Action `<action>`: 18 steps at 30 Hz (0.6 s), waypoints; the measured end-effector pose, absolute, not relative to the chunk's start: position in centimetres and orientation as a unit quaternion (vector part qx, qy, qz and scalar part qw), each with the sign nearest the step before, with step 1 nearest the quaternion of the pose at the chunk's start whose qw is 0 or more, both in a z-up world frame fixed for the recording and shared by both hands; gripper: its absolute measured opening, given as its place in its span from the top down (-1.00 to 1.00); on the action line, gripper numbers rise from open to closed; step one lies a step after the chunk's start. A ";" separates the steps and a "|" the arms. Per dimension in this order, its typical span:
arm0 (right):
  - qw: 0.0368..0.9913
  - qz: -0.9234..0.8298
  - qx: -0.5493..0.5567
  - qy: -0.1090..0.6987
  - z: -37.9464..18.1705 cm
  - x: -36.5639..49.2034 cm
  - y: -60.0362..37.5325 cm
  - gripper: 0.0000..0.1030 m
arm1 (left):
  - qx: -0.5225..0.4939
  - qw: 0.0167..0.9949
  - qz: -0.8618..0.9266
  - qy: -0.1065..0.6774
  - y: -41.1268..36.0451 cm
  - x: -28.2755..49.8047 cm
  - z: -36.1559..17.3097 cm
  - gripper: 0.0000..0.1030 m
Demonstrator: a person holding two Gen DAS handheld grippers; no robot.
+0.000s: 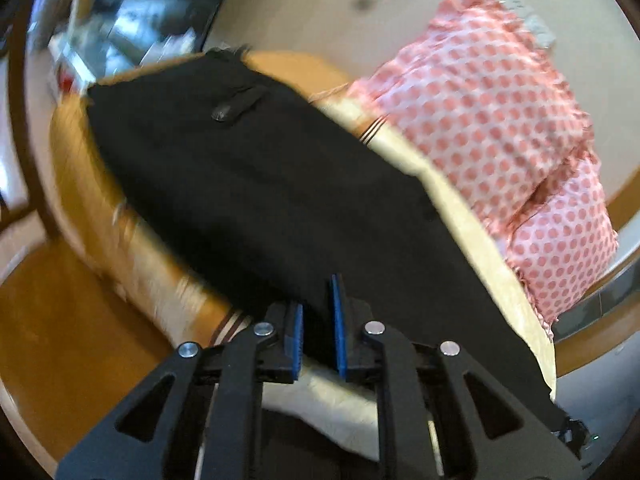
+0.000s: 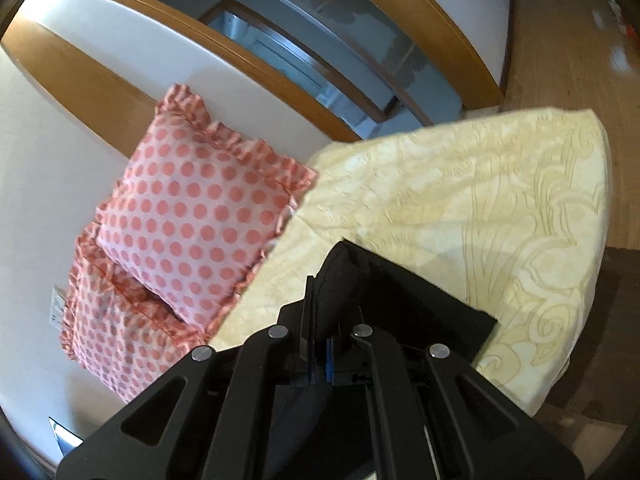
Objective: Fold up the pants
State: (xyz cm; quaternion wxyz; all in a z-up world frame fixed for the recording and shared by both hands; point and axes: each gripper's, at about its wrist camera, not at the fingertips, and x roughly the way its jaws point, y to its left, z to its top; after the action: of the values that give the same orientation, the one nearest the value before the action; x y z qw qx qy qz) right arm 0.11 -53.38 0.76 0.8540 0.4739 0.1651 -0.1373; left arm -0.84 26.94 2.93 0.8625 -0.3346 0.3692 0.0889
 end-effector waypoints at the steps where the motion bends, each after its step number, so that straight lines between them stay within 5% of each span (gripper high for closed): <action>1: 0.852 -0.138 0.475 0.169 0.6 0.2 -53.3 0.93 | -0.346 0.858 0.088 0.371 27.3 -1.2 2.3 0.73; 11: 0.833 -0.145 0.489 0.215 -1.5 0.4 -53.2 0.90 | -0.352 0.861 0.092 0.355 26.7 -0.6 2.5 0.51; 15: 0.823 -0.145 0.499 0.231 -2.4 0.6 -53.2 0.59 | -0.350 0.860 0.091 0.358 26.3 -0.2 2.5 0.46; 17: 0.828 -0.141 0.489 0.236 -2.8 1.1 -53.1 0.62 | -0.349 0.861 0.092 0.358 26.1 -0.1 2.5 0.45; 18: 0.832 -0.145 0.478 0.242 -2.8 1.5 -53.2 0.82 | -0.347 0.862 0.093 0.359 26.1 0.0 2.5 0.45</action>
State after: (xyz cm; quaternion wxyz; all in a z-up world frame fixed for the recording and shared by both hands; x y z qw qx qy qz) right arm 1.50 -53.24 -2.81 0.8318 0.4780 0.2423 -0.1447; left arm 0.02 26.09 2.53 0.8618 -0.3466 0.3586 0.0928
